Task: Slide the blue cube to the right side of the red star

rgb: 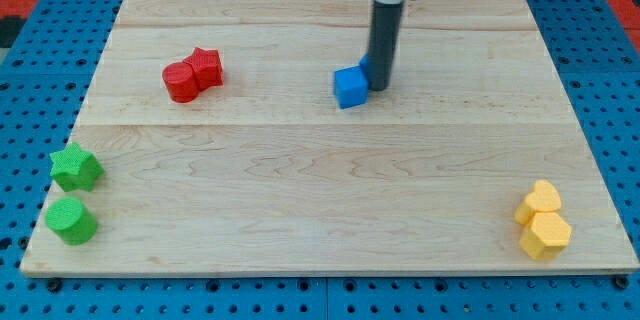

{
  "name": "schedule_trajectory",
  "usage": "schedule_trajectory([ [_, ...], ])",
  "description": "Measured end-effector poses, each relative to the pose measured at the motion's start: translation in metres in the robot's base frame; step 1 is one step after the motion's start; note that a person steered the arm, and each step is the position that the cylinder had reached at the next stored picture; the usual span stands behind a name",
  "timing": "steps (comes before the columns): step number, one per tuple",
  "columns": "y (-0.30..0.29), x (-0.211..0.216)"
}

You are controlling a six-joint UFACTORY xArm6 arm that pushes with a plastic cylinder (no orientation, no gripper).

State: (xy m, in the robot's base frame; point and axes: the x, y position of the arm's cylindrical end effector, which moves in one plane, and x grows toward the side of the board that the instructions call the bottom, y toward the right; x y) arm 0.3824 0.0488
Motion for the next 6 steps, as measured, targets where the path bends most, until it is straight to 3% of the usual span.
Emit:
schedule_trajectory([
  [1, -0.038, -0.004],
  [2, -0.032, 0.037],
  [3, -0.032, 0.05],
  [4, -0.09, 0.044],
  [6, -0.107, 0.004],
])
